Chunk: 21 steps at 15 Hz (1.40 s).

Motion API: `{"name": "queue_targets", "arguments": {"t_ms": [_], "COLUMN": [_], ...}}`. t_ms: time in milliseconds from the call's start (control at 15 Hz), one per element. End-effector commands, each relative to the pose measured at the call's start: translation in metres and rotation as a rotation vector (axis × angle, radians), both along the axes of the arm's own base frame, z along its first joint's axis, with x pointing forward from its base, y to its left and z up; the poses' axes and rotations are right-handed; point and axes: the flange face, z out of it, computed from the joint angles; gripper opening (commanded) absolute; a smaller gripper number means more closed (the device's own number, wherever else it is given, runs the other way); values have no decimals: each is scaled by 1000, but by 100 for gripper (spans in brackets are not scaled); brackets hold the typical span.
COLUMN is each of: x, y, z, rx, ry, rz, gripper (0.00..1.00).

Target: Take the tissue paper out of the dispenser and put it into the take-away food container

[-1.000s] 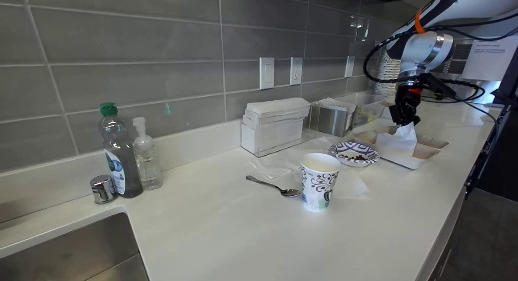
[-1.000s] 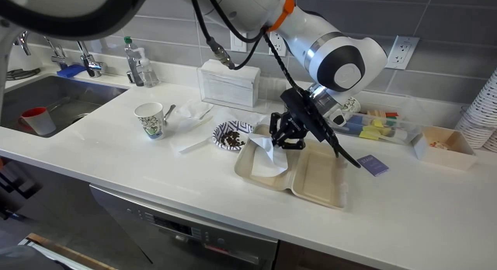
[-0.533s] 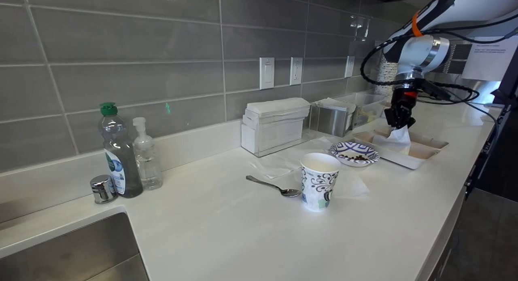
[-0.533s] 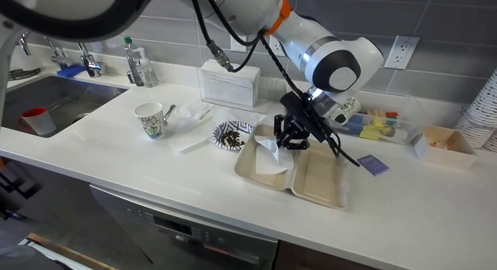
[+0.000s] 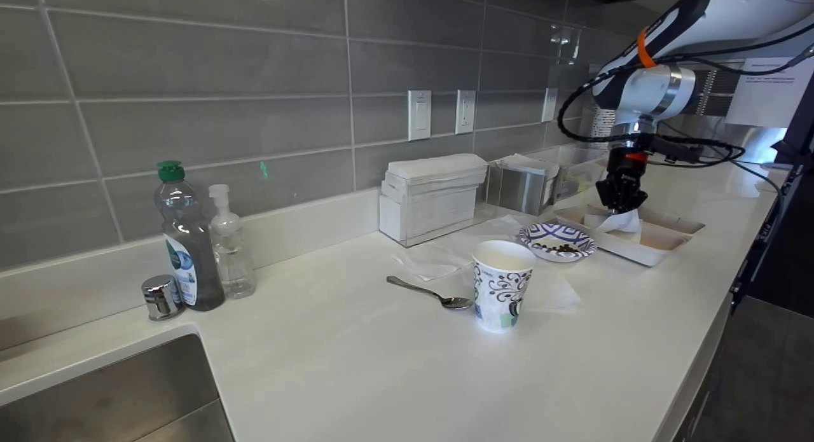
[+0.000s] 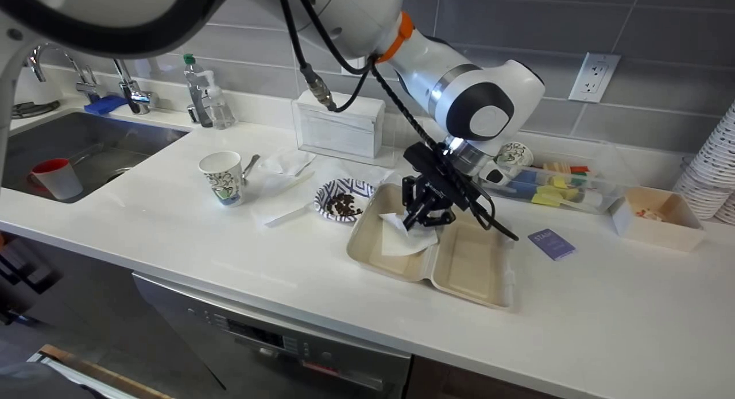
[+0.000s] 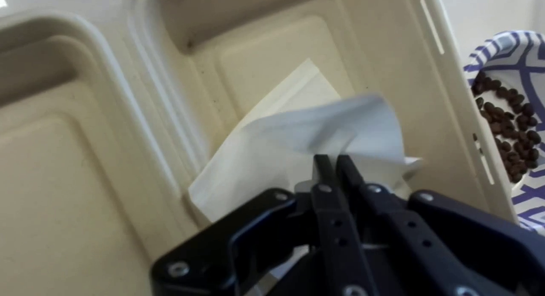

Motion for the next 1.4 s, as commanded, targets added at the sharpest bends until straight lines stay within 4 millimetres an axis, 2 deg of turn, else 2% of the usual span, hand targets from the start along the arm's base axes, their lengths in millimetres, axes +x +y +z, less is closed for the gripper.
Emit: {"name": "queue_targets", "arguments": {"t_ms": [0, 333, 533, 800, 867, 1000, 1200, 1333], "x": [-4, -20, -20, -7, -4, -1, -3, -1], "y": [6, 3, 15, 35, 21, 25, 21, 32], "z": [17, 72, 83, 72, 81, 77, 79, 66], "rx": [-32, -121, -139, -170, -149, -153, -157, -160], "ry": [22, 81, 53, -59, -7, -14, -16, -24], "rz": [-13, 43, 137, 226, 177, 187, 180, 229], "gripper": [40, 77, 99, 100, 100, 100, 100, 100]}}
